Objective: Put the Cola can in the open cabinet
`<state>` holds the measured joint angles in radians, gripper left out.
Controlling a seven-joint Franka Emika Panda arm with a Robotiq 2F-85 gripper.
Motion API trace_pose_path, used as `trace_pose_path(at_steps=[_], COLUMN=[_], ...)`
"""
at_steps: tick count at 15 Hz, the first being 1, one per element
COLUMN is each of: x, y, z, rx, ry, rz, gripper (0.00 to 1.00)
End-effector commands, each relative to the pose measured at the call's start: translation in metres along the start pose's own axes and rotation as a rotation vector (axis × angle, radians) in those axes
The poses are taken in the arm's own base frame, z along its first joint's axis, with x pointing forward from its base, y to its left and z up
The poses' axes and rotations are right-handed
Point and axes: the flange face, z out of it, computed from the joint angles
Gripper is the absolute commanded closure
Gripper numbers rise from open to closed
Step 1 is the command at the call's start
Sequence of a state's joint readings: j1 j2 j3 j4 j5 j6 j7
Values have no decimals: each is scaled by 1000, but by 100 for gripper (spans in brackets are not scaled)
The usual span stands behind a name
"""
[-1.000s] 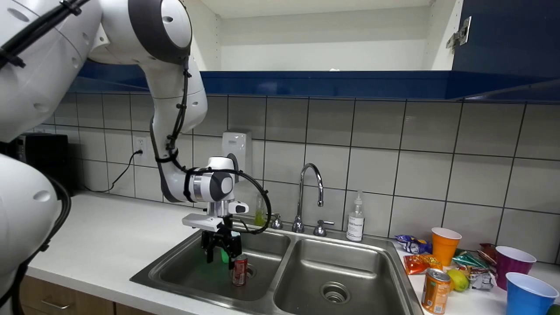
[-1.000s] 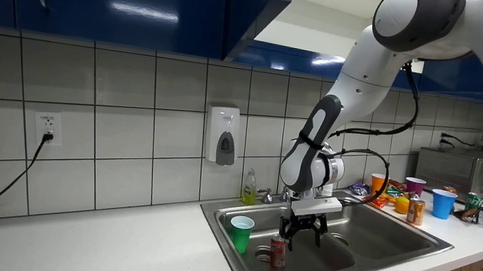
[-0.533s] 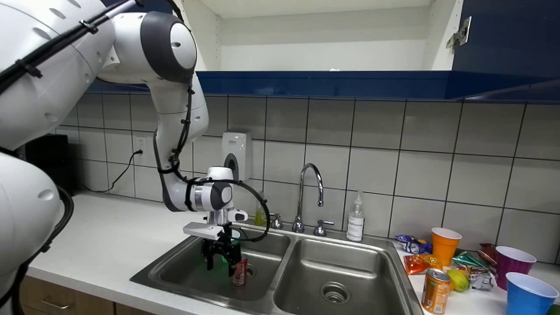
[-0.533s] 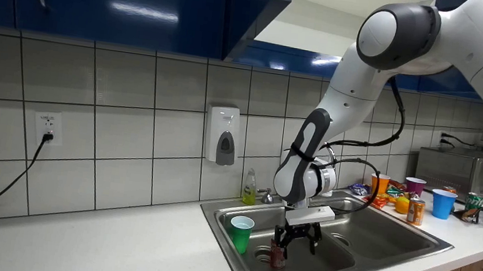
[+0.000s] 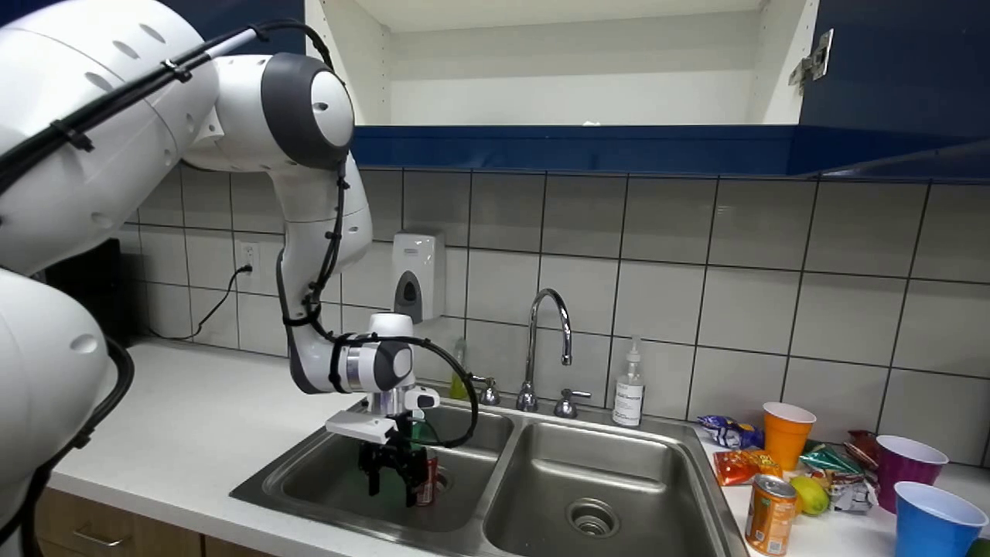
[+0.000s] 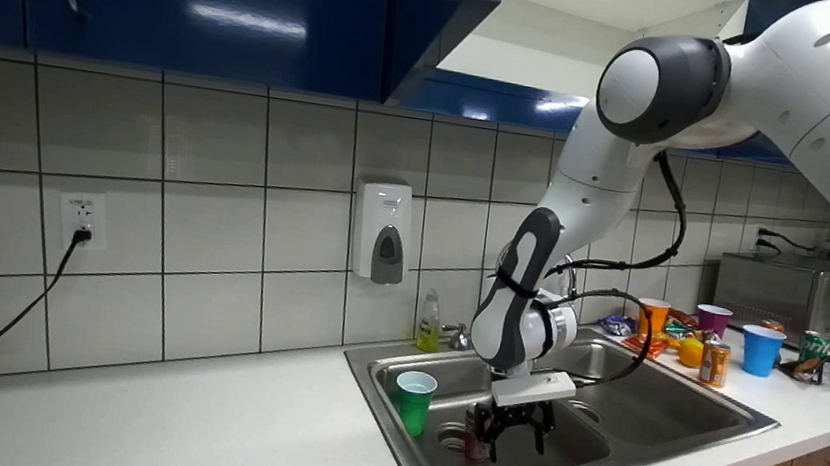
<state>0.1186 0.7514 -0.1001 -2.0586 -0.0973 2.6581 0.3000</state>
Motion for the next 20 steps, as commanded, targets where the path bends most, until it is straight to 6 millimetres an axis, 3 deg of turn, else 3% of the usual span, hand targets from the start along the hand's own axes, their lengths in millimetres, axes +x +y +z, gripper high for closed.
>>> trace_pose_path(at_steps=[1, 11, 20], x=[9, 30, 42], y=[-2, -20, -17], z=[4, 0, -3], rx=[-1, -24, -18], ry=[39, 168, 233], rz=[42, 71, 147], gripper=[0, 0, 0])
